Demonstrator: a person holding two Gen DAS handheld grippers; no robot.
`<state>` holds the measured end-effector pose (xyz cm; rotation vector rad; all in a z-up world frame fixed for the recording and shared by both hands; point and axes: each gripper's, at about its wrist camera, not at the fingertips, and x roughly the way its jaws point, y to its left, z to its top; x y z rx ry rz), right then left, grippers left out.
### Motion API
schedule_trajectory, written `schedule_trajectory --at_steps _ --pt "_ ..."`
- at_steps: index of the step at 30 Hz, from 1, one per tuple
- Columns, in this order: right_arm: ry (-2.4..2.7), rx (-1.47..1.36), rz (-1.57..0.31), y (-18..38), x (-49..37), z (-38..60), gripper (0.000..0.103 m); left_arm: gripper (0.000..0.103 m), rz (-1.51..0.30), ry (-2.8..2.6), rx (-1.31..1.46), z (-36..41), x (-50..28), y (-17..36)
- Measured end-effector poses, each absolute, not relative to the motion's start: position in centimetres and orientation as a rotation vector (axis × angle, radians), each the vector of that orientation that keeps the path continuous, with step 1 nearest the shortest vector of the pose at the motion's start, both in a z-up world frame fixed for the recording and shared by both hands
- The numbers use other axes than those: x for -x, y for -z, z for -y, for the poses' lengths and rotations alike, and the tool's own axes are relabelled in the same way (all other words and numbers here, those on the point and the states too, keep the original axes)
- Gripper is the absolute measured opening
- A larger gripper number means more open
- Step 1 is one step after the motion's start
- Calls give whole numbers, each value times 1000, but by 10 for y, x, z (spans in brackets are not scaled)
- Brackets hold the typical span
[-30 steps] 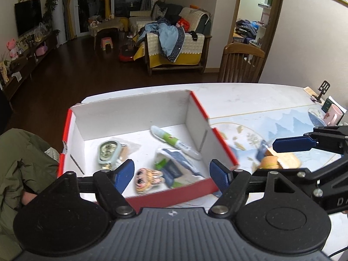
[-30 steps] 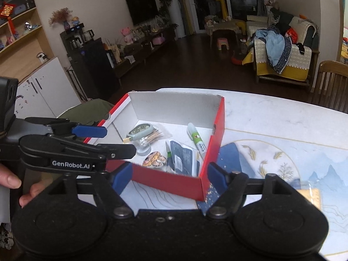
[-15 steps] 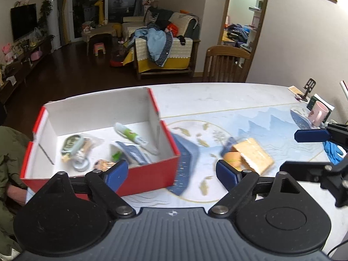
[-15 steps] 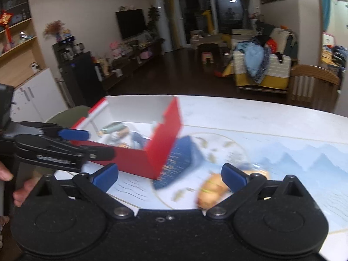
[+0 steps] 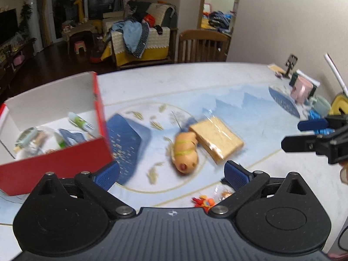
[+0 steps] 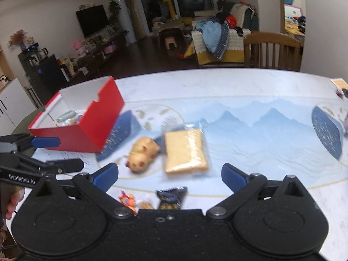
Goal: Organize objects
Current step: 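Withdraw both grippers from the box toward the remaining snacks, then grasp the black snack packet with the right gripper while the left gripper grasps the red horse keychain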
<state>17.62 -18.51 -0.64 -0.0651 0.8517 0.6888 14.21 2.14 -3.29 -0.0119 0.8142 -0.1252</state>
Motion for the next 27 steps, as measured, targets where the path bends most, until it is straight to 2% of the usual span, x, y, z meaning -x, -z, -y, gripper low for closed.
schedule_trajectory --at_steps 14,27 --pt "-675 111 -962 56 -183 196 100 103 -948 106 -69 19 -146 109" --pt "-697 150 -1029 84 -186 178 98 103 -981 106 -122 32 -150 133"
